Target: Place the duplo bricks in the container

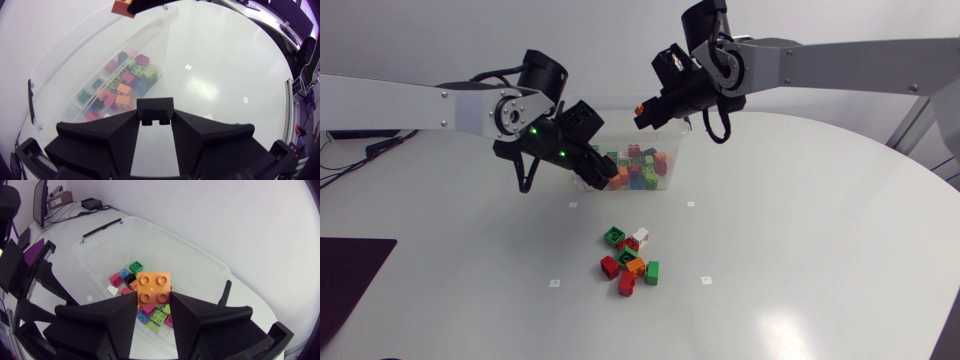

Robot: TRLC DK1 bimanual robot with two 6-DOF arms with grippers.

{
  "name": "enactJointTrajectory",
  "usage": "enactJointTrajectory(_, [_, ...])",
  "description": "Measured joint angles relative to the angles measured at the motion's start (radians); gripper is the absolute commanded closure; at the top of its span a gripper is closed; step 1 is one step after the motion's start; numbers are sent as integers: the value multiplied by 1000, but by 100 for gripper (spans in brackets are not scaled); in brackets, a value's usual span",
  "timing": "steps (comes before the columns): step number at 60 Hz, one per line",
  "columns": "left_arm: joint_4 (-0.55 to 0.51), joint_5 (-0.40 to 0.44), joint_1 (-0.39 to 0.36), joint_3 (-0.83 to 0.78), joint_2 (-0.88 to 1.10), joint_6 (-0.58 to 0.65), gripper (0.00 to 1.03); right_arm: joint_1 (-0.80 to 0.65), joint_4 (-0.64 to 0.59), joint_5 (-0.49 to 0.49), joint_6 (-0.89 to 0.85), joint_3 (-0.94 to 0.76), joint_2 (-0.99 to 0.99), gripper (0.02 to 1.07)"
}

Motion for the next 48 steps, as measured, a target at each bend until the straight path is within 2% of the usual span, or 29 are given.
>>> enactJointTrajectory(13, [-27, 0, 16, 1, -56, 0, 73, -8, -4, 11, 3, 85, 77, 77])
enactJointTrajectory(16, [-31, 0, 20, 5, -63, -1, 73, -13, -5, 16, 3, 99, 89, 65])
enactJointTrajectory(24, [-50, 0, 34, 39, -78, -8, 73, -19, -15, 23, 5, 111, 99, 26])
enactJointTrajectory(26, [-54, 0, 39, 51, -80, -12, 73, -21, -18, 23, 7, 111, 99, 20])
enactJointTrajectory(37, [-56, 3, 74, 158, -88, -45, 73, -21, -20, 23, 7, 102, 84, 17])
enactJointTrajectory(48, [-54, 4, 103, 272, -64, -80, 72, -19, -19, 23, 7, 7, -28, 17])
